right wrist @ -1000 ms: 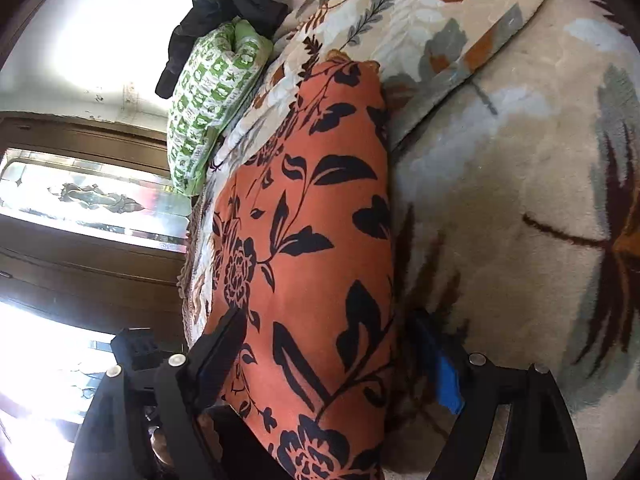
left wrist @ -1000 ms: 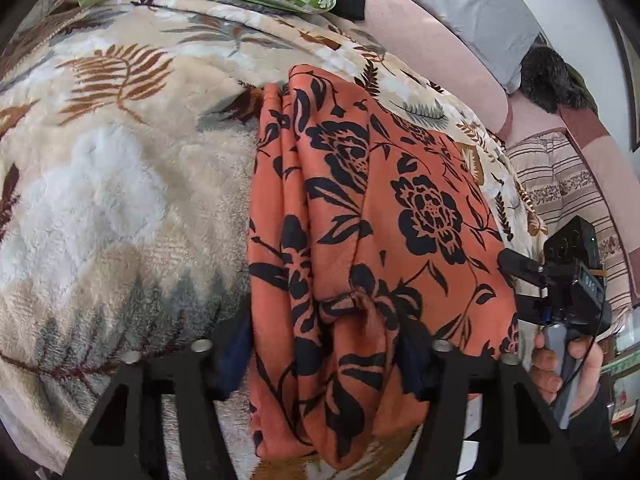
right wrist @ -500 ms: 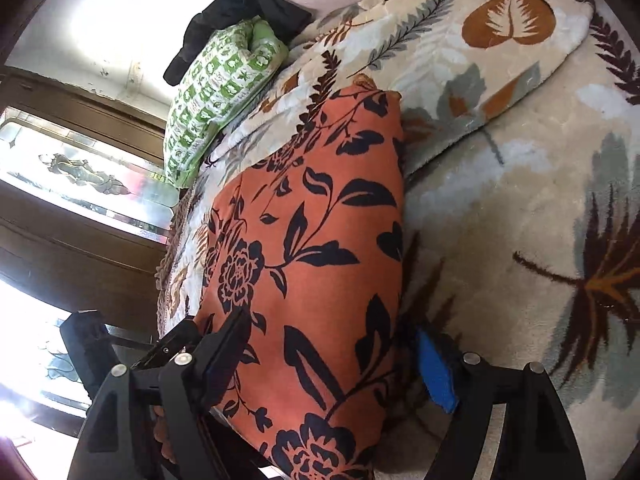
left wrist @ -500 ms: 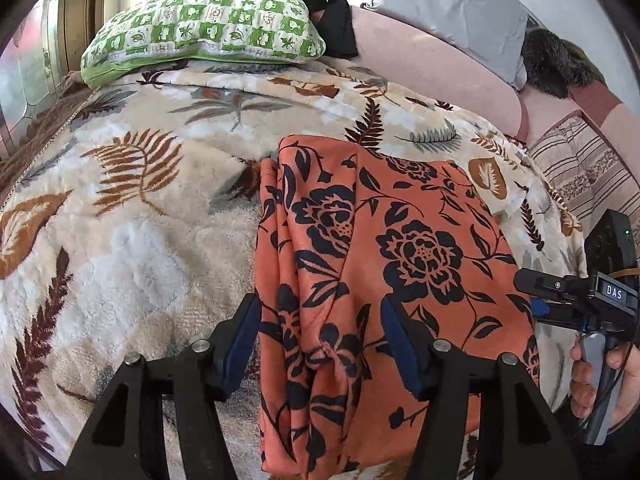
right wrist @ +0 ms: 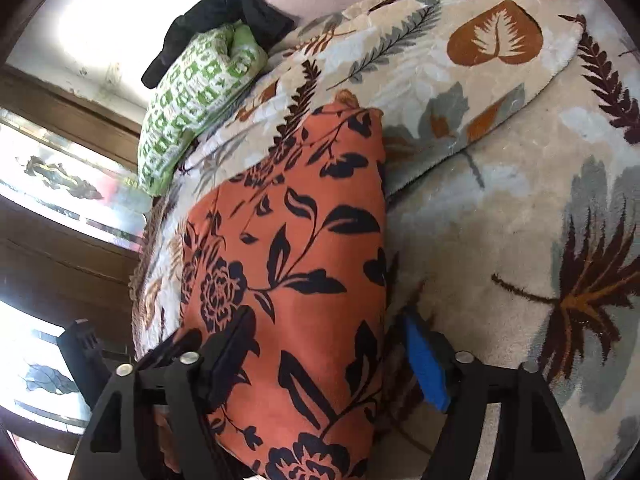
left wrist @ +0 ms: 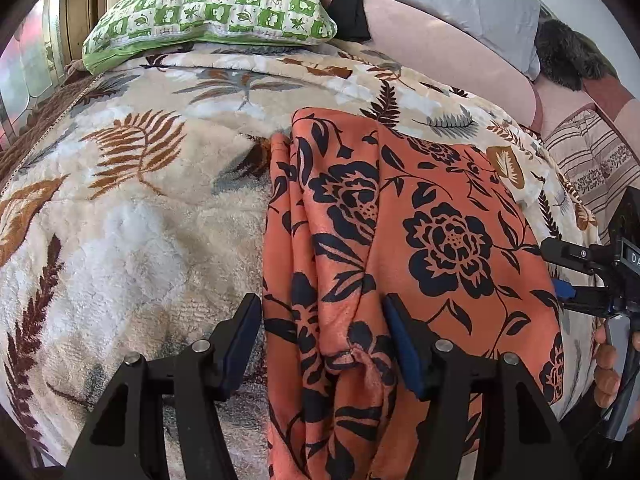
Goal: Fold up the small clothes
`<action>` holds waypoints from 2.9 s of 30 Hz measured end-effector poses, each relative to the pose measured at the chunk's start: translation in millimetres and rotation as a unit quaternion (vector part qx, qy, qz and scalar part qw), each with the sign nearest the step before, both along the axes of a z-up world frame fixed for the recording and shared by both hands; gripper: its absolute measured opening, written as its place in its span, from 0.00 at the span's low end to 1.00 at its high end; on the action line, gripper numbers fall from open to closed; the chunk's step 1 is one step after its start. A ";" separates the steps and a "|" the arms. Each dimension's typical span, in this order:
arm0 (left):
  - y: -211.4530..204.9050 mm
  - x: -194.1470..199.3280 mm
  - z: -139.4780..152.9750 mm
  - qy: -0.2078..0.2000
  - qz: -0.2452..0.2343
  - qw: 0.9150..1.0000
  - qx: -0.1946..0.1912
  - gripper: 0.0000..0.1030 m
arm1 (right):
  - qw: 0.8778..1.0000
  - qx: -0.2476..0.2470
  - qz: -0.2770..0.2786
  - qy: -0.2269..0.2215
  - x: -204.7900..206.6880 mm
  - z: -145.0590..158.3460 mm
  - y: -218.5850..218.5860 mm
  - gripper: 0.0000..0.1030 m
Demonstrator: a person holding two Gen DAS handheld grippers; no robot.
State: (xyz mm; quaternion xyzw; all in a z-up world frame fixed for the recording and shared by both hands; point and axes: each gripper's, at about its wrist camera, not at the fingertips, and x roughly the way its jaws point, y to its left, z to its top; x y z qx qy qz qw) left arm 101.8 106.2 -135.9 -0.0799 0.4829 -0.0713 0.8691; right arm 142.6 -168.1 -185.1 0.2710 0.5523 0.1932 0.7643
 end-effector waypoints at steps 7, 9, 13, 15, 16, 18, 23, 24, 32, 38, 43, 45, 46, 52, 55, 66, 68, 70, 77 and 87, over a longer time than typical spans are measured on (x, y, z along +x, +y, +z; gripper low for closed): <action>11.6 -7.3 22.8 -0.034 0.016 0.998 -0.044 0.62 | 0.999 -0.007 0.049 0.010 6.6 -13.1 25.1 0.81; 9.1 -9.6 30.0 -0.042 0.015 0.998 -0.039 0.62 | 0.999 -0.030 0.038 -0.004 2.1 -6.4 24.8 0.81; -7.1 -24.6 51.1 -0.088 -0.007 0.996 -0.010 0.62 | 0.997 -0.050 -0.028 -0.060 -6.3 21.4 2.6 0.81; -18.4 -24.7 45.5 -0.082 -0.013 0.996 0.040 0.62 | 0.995 -0.016 -0.040 -0.085 -5.1 38.4 -7.6 0.81; -22.3 -20.7 35.3 -0.061 -0.013 0.996 0.067 0.62 | 0.995 0.007 -0.035 -0.093 -2.8 44.9 -9.0 0.81; -23.5 -10.8 4.1 0.000 -0.007 0.994 0.107 0.64 | 0.993 0.070 -0.009 -0.093 6.4 49.8 -4.0 0.81; -15.2 -12.0 -2.4 -0.007 0.006 0.994 0.106 0.70 | 0.991 0.131 0.024 0.012 45.5 -5.9 29.1 0.82; -16.7 -13.3 -2.5 -0.010 0.003 0.993 0.115 0.71 | 0.990 0.138 0.024 0.021 49.5 -15.0 30.3 0.82; -18.1 -17.8 -5.7 -0.020 0.008 0.992 0.128 0.72 | 0.986 0.164 0.010 -0.026 92.0 13.3 20.2 0.83; -16.9 -18.9 -6.9 -0.020 0.010 0.992 0.125 0.73 | 0.992 0.124 0.015 0.023 134.9 -15.2 32.8 0.81; -13.4 -18.7 -7.7 -0.020 0.015 0.993 0.115 0.75 | 0.993 0.116 0.030 0.012 143.1 -16.3 40.4 0.82; -11.5 -17.6 -6.5 -0.018 0.014 0.994 0.111 0.75 | 0.993 0.103 0.051 0.041 144.6 -38.5 48.0 0.82; -9.8 -18.1 -4.7 -0.020 0.012 0.994 0.105 0.75 | 0.993 0.104 0.044 0.026 140.6 -28.8 43.5 0.82; -3.6 -34.5 15.2 -0.043 0.017 0.996 0.079 0.74 | 0.981 0.177 0.085 -0.011 67.9 32.3 23.0 0.82; -5.8 -40.8 9.2 -0.028 0.019 0.994 0.103 0.74 | 0.968 0.225 0.113 0.004 11.2 25.8 25.3 0.85; 8.5 -51.7 24.2 -0.012 0.035 0.998 0.047 0.74 | 0.980 0.172 0.101 0.005 -28.7 3.0 37.3 0.88; 17.2 -46.1 26.6 -0.002 0.041 0.999 0.003 0.74 | 0.974 0.202 0.093 0.038 -28.3 -22.6 36.5 0.88; 22.3 -41.0 21.9 0.015 0.054 0.998 0.002 0.69 | 0.974 0.206 0.093 0.020 -33.5 -18.2 34.8 0.88; 33.9 -37.4 -2.1 0.062 0.099 0.992 0.044 0.25 | 0.971 0.221 0.088 0.025 -38.3 -22.4 28.9 0.88; 18.6 -32.3 56.4 -0.031 0.058 0.998 -0.002 0.75 | 0.969 0.229 0.089 0.018 -37.7 -24.1 29.2 0.88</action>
